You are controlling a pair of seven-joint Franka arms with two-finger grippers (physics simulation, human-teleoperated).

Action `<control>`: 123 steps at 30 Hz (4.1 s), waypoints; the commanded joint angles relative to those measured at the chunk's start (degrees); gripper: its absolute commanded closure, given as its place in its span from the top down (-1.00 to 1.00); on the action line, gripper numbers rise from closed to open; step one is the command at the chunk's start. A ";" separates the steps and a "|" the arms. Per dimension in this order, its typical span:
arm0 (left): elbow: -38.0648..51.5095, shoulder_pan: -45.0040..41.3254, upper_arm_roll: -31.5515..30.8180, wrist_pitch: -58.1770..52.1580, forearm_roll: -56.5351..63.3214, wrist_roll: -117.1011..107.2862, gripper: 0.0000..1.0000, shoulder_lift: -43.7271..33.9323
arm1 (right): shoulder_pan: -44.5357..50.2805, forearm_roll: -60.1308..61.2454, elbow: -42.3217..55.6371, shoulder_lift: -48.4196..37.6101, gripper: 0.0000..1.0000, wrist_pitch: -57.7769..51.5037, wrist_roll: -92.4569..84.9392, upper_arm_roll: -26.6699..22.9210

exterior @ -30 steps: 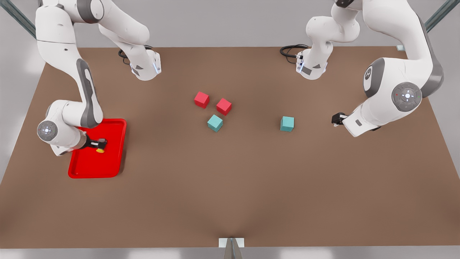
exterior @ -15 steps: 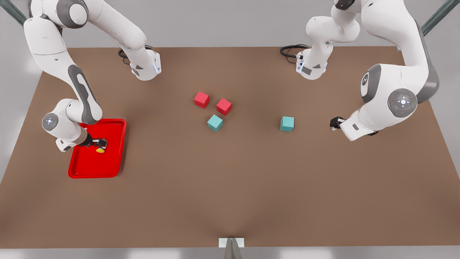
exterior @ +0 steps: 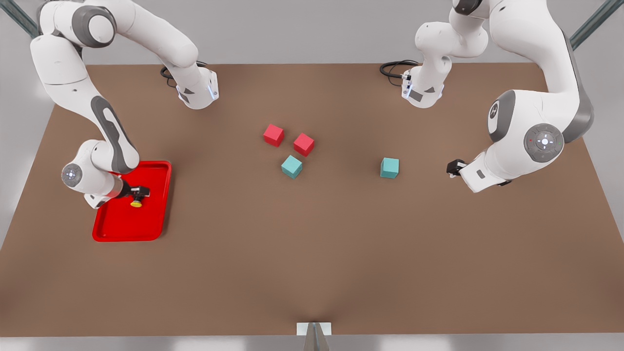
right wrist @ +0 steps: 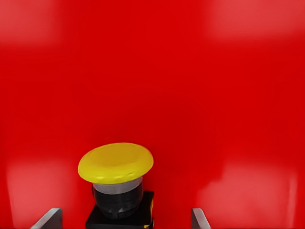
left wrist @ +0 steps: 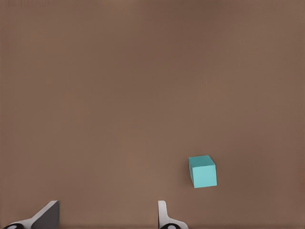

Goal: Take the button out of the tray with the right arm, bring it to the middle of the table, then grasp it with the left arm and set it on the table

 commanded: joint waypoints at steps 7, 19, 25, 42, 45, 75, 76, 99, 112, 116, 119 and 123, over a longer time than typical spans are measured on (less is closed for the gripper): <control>0.03 0.08 0.01 0.09 0.03 0.60 1.00 0.08 | 0.34 -1.78 0.30 -0.22 -0.19 -3.72 -2.56 0.10; 0.03 0.25 0.01 0.35 0.03 0.60 1.00 0.52 | 12.90 2.96 10.66 -5.84 -0.22 -15.50 1.30 0.89; 0.03 0.17 0.01 0.35 0.03 0.60 1.00 1.05 | 36.37 6.91 21.83 -5.32 -0.25 -22.36 30.21 0.80; 0.03 0.17 0.01 0.97 0.03 0.60 1.00 1.83 | 80.93 16.76 73.07 35.02 -0.24 -19.90 89.81 -11.77; 0.03 0.17 0.01 1.41 0.03 0.60 1.00 2.45 | 82.43 16.76 73.16 36.61 -0.01 -19.02 89.98 -11.85; 0.73 -29.10 -0.52 48.96 0.64 -73.06 1.00 32.78 | 35.41 6.30 40.46 -21.49 1.00 -61.12 -9.86 -12.91; 0.20 -29.01 -1.22 48.87 0.64 -70.68 1.00 32.78 | 35.14 6.21 40.46 -20.87 1.00 -61.38 -9.86 -12.91; -0.85 -26.20 -4.30 42.45 0.47 -50.90 1.00 34.53 | 36.37 2.35 42.31 -17.09 1.00 -65.95 -10.30 -12.91; 0.90 -26.02 -4.56 44.47 0.56 -50.46 1.00 36.20 | 35.67 -0.82 43.98 -15.78 1.00 -65.69 -10.30 -12.91; 0.90 -26.02 -4.56 45.62 0.38 -49.58 0.54 36.29 | 35.41 -0.90 43.98 -15.78 1.00 -65.77 -10.30 -12.91; 0.90 -26.11 -4.56 45.62 0.38 -49.58 0.25 36.29 | 35.32 -0.91 43.98 -15.86 1.00 -65.77 -10.30 -12.91; 0.90 -26.11 -4.56 45.62 0.29 -49.58 -0.05 36.29 | 35.41 -0.82 43.98 -15.86 1.00 -65.86 -10.39 -12.91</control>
